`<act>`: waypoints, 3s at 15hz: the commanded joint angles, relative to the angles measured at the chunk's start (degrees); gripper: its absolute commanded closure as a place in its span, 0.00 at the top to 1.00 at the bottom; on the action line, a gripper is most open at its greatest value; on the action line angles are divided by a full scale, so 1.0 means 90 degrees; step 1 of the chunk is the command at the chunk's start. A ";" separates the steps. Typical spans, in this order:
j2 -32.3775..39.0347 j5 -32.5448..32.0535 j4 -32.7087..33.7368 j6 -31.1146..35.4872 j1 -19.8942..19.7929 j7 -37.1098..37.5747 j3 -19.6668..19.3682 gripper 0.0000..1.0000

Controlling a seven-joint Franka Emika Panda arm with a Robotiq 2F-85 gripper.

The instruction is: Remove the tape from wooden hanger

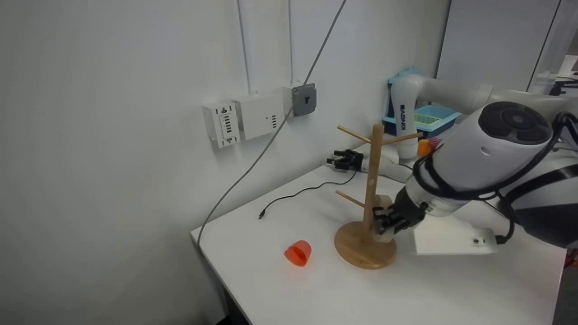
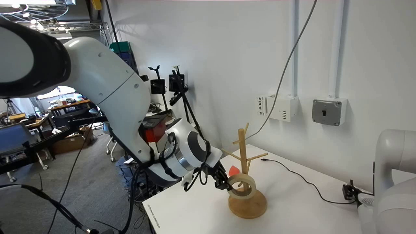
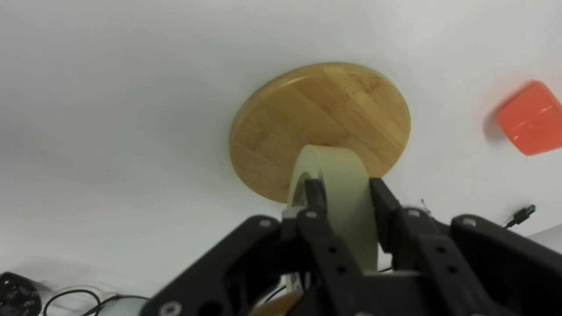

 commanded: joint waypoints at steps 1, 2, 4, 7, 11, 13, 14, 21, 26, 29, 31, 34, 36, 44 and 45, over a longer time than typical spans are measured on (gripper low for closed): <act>-0.0001 0.0005 -0.0001 0.0002 -0.0024 -0.0012 0.0021 0.30; -0.0001 0.0005 -0.0002 0.0003 -0.0034 -0.0013 0.0029 0.30; -0.0001 0.0005 -0.0002 0.0004 -0.0038 -0.0014 0.0032 0.30; -0.0001 0.0005 -0.0002 0.0004 -0.0039 -0.0014 0.0033 0.30; -0.0001 0.0005 -0.0002 0.0004 -0.0039 -0.0014 0.0034 0.08; -0.0027 -0.0077 0.0018 0.0024 0.0042 0.0108 -0.0028 0.08; -0.0056 -0.0111 0.0000 0.0042 0.0067 0.0156 -0.0058 0.08; -0.0556 -0.0327 -0.0473 0.0271 0.0071 0.0348 -0.0155 0.08; -0.1064 -0.0726 -0.0809 0.0344 0.0148 0.0582 -0.0314 0.08; -0.1234 -0.0806 -0.0981 0.0303 0.0098 0.0611 -0.0323 0.08; -0.1335 -0.0752 -0.1175 0.0308 0.0036 0.0487 -0.0308 0.08; -0.1431 -0.0848 -0.1375 0.0265 0.0067 0.0527 -0.0377 0.08; -0.1529 -0.1045 -0.1441 0.0244 0.0129 0.0681 -0.0476 0.08; -0.1968 -0.2061 -0.1569 0.0206 0.0110 0.1336 -0.0684 0.08; -0.2003 -0.2153 -0.1583 0.0198 0.0109 0.1417 -0.0683 0.08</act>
